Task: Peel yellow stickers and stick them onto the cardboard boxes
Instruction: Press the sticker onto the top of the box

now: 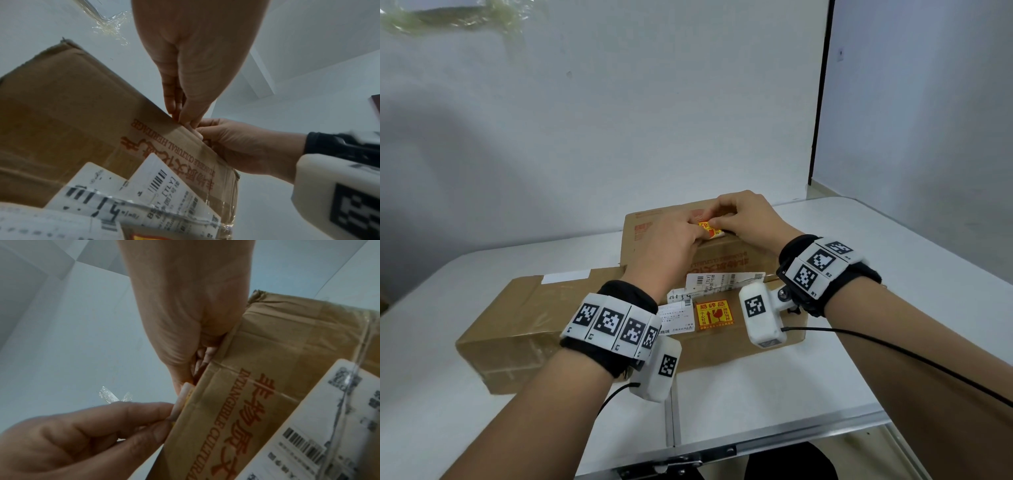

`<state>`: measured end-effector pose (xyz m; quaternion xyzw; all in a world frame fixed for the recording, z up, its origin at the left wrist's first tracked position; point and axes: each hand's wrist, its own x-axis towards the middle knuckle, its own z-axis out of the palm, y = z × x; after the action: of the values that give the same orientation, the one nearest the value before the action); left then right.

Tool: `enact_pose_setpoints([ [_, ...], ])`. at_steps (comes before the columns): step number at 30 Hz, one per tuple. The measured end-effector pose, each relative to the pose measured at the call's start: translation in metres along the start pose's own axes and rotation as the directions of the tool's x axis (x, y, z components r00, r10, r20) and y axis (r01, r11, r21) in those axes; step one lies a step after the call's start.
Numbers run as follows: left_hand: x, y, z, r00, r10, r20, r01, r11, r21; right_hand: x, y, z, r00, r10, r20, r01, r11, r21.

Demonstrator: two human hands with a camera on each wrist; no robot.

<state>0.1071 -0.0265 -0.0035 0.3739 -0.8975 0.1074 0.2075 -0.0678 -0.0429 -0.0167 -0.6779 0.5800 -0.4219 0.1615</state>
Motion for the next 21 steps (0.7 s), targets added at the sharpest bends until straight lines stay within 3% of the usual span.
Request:
enact_pose_setpoints([
  [21, -0.0003, 0.0044, 0.0019, 0.999, -0.025, 0.042, 0.024, 1.000, 0.018, 0.0032, 0.0045, 0.0083, 1.000, 0.018, -0.022, -0.021, 0.987, -0.158],
])
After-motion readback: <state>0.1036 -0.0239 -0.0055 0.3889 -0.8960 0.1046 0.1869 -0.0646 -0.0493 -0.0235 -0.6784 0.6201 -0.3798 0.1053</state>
